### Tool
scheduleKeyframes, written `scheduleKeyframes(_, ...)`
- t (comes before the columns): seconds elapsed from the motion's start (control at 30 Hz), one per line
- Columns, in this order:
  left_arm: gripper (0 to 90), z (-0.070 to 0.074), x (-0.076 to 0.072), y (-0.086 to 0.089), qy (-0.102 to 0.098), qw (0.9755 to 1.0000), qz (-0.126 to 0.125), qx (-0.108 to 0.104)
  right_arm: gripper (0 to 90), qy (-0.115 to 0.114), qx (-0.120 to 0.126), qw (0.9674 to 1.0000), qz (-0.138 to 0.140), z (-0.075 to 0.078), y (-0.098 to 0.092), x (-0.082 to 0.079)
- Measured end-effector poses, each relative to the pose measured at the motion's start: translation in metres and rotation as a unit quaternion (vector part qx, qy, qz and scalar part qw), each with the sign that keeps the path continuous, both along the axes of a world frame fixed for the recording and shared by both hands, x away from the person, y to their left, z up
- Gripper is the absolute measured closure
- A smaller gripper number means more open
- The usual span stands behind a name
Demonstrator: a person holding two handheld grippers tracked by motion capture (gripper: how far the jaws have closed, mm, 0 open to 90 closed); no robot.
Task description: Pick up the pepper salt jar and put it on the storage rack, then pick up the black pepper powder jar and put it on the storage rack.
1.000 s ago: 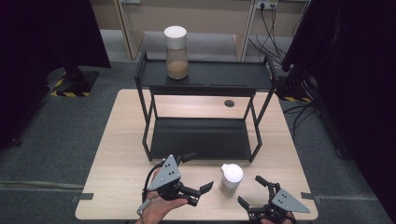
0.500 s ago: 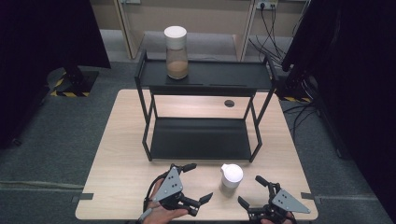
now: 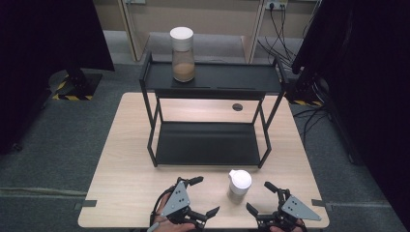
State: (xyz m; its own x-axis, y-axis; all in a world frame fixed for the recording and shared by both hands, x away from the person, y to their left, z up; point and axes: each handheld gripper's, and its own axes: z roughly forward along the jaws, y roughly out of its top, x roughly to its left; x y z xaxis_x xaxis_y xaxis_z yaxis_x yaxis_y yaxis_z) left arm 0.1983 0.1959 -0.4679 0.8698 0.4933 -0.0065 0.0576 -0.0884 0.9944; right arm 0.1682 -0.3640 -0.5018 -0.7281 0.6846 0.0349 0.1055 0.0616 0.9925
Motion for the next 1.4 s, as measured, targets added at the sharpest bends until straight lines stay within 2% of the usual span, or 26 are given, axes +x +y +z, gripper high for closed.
scheduleKeyframes(0.27, 1.8, -0.018, -0.001, 0.002, 0.005, 1.0000, 0.006, -0.005, 0.5, -0.005, 0.000, 1.0000, 0.000, -0.001, 0.000, -0.001)
scheduleKeyframes(0.57, 1.9, -0.032, 0.000, 0.006, 0.005, 0.9999, 0.013, -0.007, 0.5, -0.008, -0.001, 1.0000, -0.001, -0.001, 0.000, -0.001)
scheduleKeyframes(0.8, 2.0, -0.038, -0.001, 0.008, 0.000, 0.9997, 0.021, -0.009, 0.5, -0.010, -0.002, 0.9999, 0.000, -0.001, 0.000, -0.002)
scheduleKeyframes(1.03, 2.0, -0.043, -0.001, 0.009, 0.010, 0.9997, 0.023, -0.007, 0.5, -0.010, -0.005, 0.9999, -0.001, 0.000, 0.001, -0.002)
scheduleKeyframes(1.4, 2.0, -0.045, -0.001, 0.009, 0.013, 0.9996, 0.024, -0.005, 0.5, -0.007, -0.008, 0.9999, -0.006, 0.001, 0.001, -0.001)
